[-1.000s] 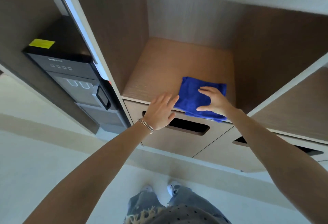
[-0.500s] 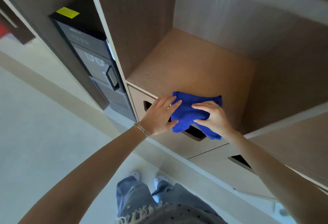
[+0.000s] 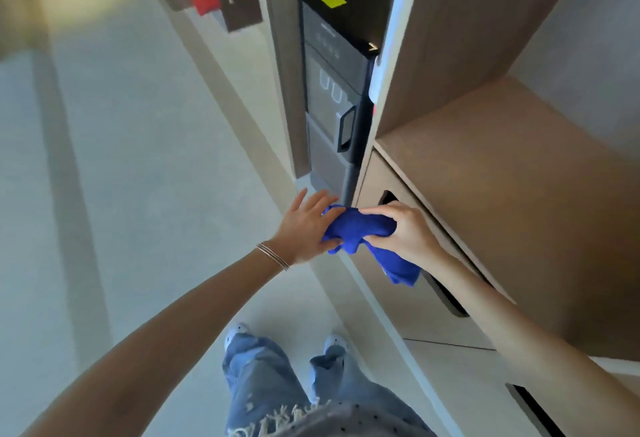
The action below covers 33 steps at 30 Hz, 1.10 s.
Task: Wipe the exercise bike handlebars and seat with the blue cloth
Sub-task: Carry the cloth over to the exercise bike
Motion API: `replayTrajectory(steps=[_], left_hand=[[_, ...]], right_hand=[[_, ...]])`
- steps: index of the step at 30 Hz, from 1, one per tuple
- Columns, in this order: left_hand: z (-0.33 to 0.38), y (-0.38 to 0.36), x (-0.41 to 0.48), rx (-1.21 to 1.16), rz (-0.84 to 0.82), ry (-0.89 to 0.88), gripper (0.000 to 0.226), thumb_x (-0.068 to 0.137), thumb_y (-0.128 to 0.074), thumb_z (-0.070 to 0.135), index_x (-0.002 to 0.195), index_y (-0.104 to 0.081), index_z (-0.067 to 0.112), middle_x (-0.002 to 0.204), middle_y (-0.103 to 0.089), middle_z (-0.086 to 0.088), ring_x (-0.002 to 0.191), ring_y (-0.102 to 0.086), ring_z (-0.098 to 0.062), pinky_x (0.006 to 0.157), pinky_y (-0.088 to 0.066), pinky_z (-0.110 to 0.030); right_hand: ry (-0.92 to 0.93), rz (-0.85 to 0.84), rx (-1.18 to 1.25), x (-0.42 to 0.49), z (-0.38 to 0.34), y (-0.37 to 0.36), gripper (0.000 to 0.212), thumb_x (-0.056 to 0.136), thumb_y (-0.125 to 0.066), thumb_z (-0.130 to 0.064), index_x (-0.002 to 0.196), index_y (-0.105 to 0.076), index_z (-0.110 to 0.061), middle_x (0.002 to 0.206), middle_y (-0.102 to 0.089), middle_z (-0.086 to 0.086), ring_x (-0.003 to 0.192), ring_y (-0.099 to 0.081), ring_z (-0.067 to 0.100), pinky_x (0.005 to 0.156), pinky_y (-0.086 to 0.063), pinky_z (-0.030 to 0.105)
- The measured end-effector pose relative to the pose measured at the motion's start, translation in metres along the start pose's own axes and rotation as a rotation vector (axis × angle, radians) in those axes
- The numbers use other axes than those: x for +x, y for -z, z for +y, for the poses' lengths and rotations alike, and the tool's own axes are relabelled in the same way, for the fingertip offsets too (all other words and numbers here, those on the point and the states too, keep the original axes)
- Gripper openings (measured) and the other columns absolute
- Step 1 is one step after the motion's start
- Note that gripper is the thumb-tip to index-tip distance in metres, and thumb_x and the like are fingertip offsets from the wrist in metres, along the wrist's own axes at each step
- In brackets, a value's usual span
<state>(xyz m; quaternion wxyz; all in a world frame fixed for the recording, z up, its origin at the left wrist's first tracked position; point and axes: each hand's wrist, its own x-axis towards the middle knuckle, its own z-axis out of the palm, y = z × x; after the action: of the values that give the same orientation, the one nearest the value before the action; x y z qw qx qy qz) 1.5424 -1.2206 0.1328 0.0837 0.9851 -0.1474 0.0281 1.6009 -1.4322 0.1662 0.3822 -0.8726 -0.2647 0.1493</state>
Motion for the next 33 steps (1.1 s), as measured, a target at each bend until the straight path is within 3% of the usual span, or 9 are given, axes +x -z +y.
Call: replayTrajectory(steps=[3,8,12,15,21,27,33], left_hand=[[-0.033,0.012,-0.05,-0.021,0.025,0.167,0.062,0.076,-0.042,0.054,0.121,-0.059,0.015,0.121,-0.062,-0.009,0.119,-0.053,-0.032,0.103,-0.033,-0.057],[-0.083,0.031,-0.15,-0.021,0.093,0.449,0.069,0.078,-0.042,0.057,0.133,-0.046,0.016,0.132,-0.055,-0.007,0.129,-0.043,-0.029,0.111,-0.025,-0.052],[-0.116,0.041,-0.243,0.043,0.119,0.642,0.066,0.082,-0.056,0.051,0.135,-0.044,0.013,0.136,-0.052,-0.01,0.131,-0.041,-0.031,0.111,-0.024,-0.052],[-0.133,0.052,-0.316,0.057,0.133,0.781,0.067,0.082,-0.061,0.047,0.136,-0.042,0.013,0.138,-0.049,-0.012,0.133,-0.038,-0.031,0.112,-0.022,-0.052],[-0.163,0.068,-0.466,0.116,0.121,0.983,0.063,0.084,-0.058,0.046,0.135,-0.042,0.013,0.136,-0.05,-0.013,0.131,-0.041,-0.033,0.109,-0.029,-0.054],[-0.178,0.079,-0.593,0.101,0.108,1.225,0.067,0.084,-0.032,0.055,0.135,-0.043,0.013,0.135,-0.052,-0.014,0.129,-0.043,-0.033,0.108,-0.032,-0.052],[-0.182,0.077,-0.681,0.083,0.152,1.422,0.068,0.083,-0.029,0.055,0.134,-0.045,0.011,0.134,-0.052,-0.015,0.129,-0.043,-0.034,0.107,-0.032,-0.051]], right_hand=[[0.047,-0.11,0.053,0.025,-0.034,-0.036,0.045,0.068,-0.076,-0.011,0.109,-0.067,-0.028,0.102,-0.067,-0.001,0.095,-0.061,0.014,0.091,-0.046,0.025],[0.12,-0.272,0.083,0.052,-0.096,-0.099,0.042,0.071,-0.074,-0.005,0.108,-0.068,-0.023,0.09,-0.057,-0.026,0.093,-0.058,0.009,0.082,-0.04,0.003],[0.19,-0.382,0.067,0.066,-0.148,-0.158,0.042,0.07,-0.074,-0.006,0.106,-0.069,-0.025,0.098,-0.064,-0.014,0.099,-0.061,0.013,0.093,-0.047,0.027],[0.24,-0.452,0.046,0.07,-0.192,-0.208,0.041,0.069,-0.075,-0.009,0.106,-0.069,-0.025,0.103,-0.067,-0.006,0.101,-0.061,0.016,0.094,-0.047,0.031],[0.336,-0.557,0.005,0.059,-0.287,-0.316,0.039,0.07,-0.078,-0.011,0.106,-0.07,-0.023,0.099,-0.067,-0.008,0.094,-0.059,0.011,0.087,-0.043,0.021],[0.443,-0.694,-0.006,0.038,-0.373,-0.423,0.035,0.07,-0.077,-0.014,0.104,-0.071,-0.022,0.104,-0.072,-0.004,0.097,-0.065,0.012,0.089,-0.049,0.026],[0.5,-0.866,-0.052,0.02,-0.444,-0.507,0.035,0.071,-0.077,-0.015,0.104,-0.071,-0.022,0.099,-0.072,-0.005,0.093,-0.065,0.008,0.082,-0.045,0.018]])
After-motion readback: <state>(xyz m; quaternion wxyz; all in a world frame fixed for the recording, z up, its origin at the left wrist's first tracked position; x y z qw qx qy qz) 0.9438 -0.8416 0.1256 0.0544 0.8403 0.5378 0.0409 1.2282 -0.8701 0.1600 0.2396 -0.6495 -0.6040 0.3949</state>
